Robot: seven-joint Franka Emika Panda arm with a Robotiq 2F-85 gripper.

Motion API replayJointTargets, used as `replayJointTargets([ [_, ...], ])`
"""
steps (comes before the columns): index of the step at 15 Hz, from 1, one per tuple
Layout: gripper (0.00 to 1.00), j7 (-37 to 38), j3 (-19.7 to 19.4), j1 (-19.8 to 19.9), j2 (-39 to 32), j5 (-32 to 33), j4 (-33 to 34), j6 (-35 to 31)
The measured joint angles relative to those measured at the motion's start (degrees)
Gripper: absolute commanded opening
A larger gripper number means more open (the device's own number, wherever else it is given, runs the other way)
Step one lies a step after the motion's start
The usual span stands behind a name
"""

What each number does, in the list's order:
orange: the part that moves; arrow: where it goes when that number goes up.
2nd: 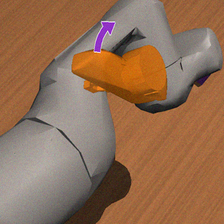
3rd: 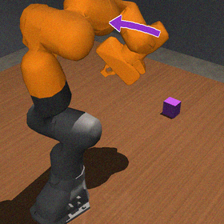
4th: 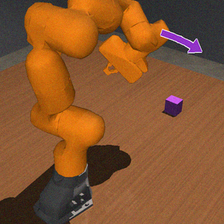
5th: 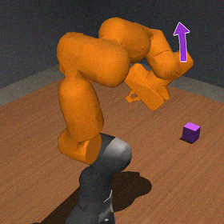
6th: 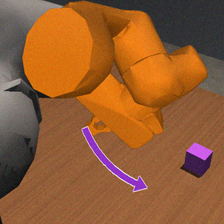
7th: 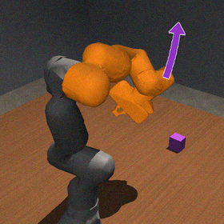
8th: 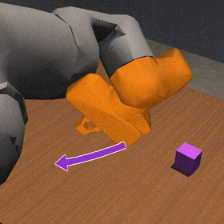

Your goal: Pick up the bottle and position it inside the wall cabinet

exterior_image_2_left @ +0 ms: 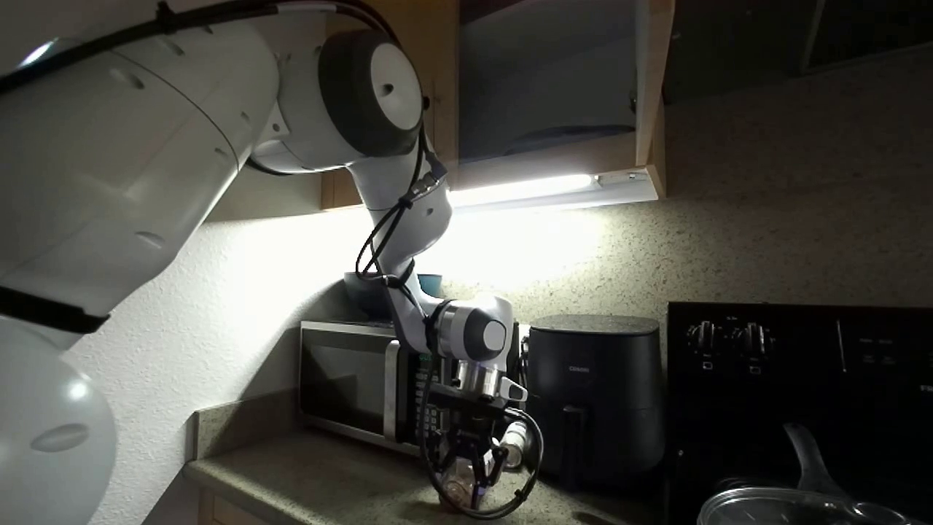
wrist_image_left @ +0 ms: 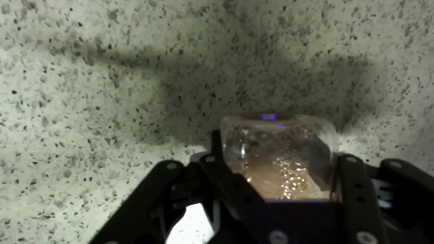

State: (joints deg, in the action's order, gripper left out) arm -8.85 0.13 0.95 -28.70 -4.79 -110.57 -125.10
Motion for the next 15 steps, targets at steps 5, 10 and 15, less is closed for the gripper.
replayJointTargets([
  [5,0.32,1.7,-0.2,-0.1,3.5,0.0,-2.1,-1.6],
  [10,0.32,7.5,-0.5,-0.6,17.6,0.3,-12.3,-4.2],
  [15,0.32,15.5,-0.1,-1.4,33.0,4.4,-22.8,-5.4],
])
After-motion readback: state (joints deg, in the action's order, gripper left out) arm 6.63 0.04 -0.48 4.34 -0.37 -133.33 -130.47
